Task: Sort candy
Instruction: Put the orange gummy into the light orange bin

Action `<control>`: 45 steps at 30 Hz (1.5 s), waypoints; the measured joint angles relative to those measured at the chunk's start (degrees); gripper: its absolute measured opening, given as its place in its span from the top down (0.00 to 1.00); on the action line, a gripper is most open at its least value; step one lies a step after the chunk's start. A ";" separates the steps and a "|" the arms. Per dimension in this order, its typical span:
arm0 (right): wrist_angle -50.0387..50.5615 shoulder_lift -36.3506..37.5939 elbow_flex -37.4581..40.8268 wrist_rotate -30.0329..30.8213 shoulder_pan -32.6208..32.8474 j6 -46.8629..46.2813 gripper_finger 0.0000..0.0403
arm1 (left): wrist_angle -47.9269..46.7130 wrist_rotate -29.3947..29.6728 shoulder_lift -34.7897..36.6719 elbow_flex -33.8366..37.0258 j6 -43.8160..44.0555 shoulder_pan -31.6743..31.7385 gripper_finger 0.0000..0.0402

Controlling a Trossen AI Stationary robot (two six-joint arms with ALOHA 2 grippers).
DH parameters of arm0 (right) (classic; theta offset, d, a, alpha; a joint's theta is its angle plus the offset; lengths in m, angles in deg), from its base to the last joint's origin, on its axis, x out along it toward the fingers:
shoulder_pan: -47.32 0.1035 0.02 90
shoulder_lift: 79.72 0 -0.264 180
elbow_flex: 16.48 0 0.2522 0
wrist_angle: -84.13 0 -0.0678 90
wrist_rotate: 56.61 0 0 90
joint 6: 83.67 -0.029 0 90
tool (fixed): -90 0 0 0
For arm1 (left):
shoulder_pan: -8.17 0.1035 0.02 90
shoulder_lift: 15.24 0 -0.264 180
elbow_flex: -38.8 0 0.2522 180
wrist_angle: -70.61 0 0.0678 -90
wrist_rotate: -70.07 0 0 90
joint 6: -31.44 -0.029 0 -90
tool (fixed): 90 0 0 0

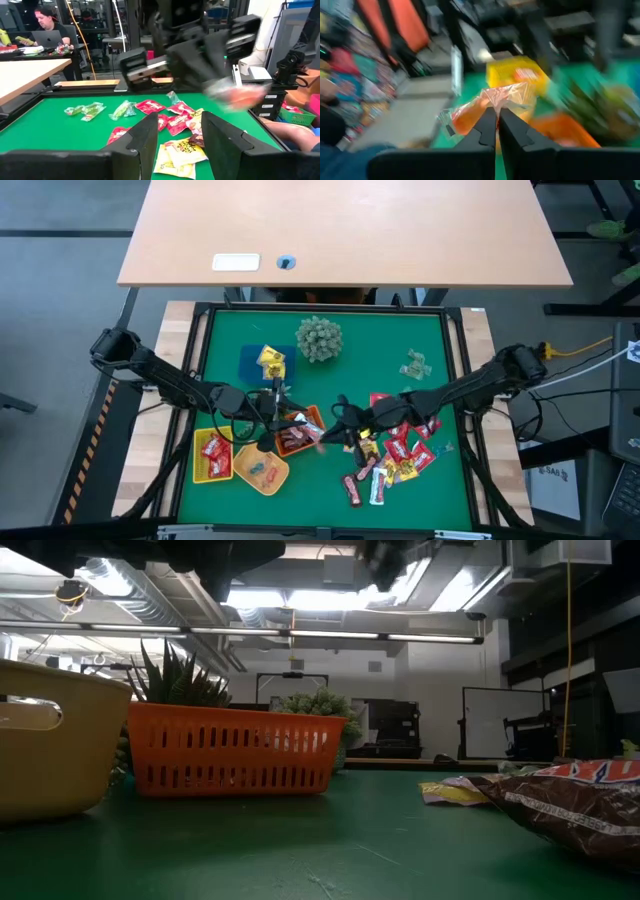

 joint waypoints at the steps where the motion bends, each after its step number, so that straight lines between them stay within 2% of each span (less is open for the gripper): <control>1: -4.26 -1.49 -0.01 -1.13 0.00 0.10 0.98 | 0.05 0.11 0.00 0.00 -0.02 0.00 0.66; 4: -14.99 -6.51 -0.60 -3.78 0.00 0.13 0.98 | 0.33 0.67 0.00 0.00 0.00 0.01 0.66; 7: -19.74 -11.09 -3.70 -4.86 0.00 0.16 0.98 | 0.92 1.06 0.01 0.02 -0.09 0.01 0.66; 12: -18.57 -18.53 -13.13 -5.44 0.00 0.20 0.98 | 1.42 4.35 1.52 0.02 -0.88 0.02 0.66; 16: -14.91 -22.84 -20.64 -7.67 -0.11 1.76 0.98 | 0.06 3.62 4.11 0.24 -5.45 -0.30 0.66; 24: -13.33 -24.70 -24.36 -12.79 -1.41 7.00 0.98 | -5.85 4.48 10.73 0.28 -12.42 -0.70 0.66; 39: -14.20 -26.15 -24.75 -13.15 -3.06 9.70 0.98 | -31.59 5.79 28.26 -0.15 -11.61 -0.95 0.66; 42: -13.78 -28.49 -26.91 -14.57 -3.26 8.80 0.98 | -34.23 5.86 31.34 -0.15 -11.28 -0.97 0.66; 45: -14.14 -30.90 -30.09 -19.50 -3.02 7.89 0.98 | -35.13 5.87 33.54 -0.11 -9.02 -0.98 0.66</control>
